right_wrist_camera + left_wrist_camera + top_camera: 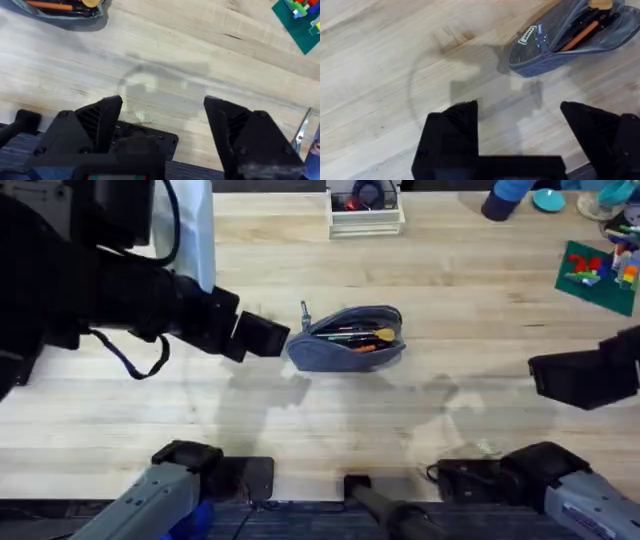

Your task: Unzip the bag, pick up the pens from the table one at a time and place them inside, then zip the bag closed.

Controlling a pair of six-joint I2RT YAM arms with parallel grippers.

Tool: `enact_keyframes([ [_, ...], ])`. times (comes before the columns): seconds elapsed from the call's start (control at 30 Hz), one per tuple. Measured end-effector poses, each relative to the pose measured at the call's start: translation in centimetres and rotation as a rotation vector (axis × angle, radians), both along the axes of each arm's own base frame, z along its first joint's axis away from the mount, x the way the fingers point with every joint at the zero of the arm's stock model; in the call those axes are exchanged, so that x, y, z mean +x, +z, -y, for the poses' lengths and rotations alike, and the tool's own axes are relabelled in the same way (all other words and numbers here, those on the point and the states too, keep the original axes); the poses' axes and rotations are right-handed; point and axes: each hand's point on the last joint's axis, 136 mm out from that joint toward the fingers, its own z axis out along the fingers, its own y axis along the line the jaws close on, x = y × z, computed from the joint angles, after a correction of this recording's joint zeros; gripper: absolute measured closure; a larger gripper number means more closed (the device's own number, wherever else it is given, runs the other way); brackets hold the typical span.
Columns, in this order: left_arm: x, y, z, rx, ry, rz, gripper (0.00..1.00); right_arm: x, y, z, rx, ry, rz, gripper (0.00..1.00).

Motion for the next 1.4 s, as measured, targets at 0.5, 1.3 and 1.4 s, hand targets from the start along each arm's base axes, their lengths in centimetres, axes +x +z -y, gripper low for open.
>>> enact_keyframes([
  [0.5, 2.5, -2.1, 0.0, 0.022, -0.009, 0.049, 0.006, 0.0, 0.0, 0.0, 0.000, 0.000, 0.000, 0.004],
  [1.3, 2.5, -8.3, -3.1, -0.003, -0.159, 0.112, 0.007, 0.0, 0.0, 0.0, 0.000, 0.000, 0.000, 0.003],
  [1.4, 1.8, -8.3, -3.0, -0.074, -0.228, 0.143, 0.007, 0.0, 0.0, 0.0, 0.000, 0.000, 0.000, 0.004],
])
